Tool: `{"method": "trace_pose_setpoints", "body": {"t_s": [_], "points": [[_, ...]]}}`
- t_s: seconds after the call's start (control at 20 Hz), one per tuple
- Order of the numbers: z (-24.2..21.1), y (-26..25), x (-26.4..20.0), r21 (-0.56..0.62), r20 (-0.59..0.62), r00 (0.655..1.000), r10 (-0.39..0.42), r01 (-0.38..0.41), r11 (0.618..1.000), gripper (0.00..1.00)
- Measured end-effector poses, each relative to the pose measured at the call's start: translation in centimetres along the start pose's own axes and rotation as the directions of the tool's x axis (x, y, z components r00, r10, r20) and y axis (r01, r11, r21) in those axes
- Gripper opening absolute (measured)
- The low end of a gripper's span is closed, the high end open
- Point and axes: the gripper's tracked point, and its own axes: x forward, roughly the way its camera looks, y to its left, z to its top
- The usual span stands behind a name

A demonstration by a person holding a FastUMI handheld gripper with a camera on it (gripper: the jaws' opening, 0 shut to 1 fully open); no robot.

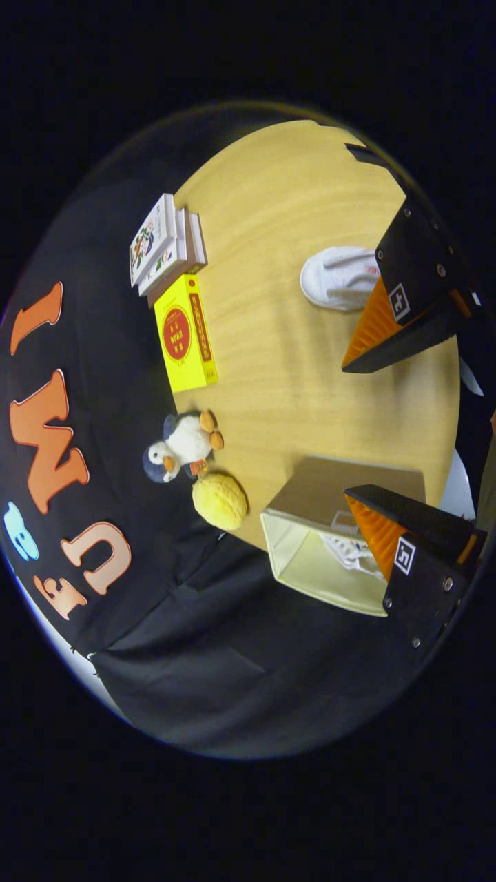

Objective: Open the storage box then place both shoes into the box .Put the left shoe in first, then the right shoe, with the right side of both shoes facing outward in a uniform manner.

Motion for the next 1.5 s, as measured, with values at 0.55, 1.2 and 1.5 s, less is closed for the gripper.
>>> {"method": "trace_pose_setpoints", "body": {"t_s": [0.55, 1.2, 1.5], "points": [[-9.4, -16.2, -0.6, -0.058, -0.118, 0.957, -0.266, 0.26, 0.964, 0.84], [-9.9, -17.5, 5.5, 0.027, -0.097, 0.965, -0.244, 0.248, 0.969, 0.36], [-9.6, -18.5, 5.1, 0.123, -0.105, 0.955, -0.279, 0.291, 0.949, 0.13]]}}
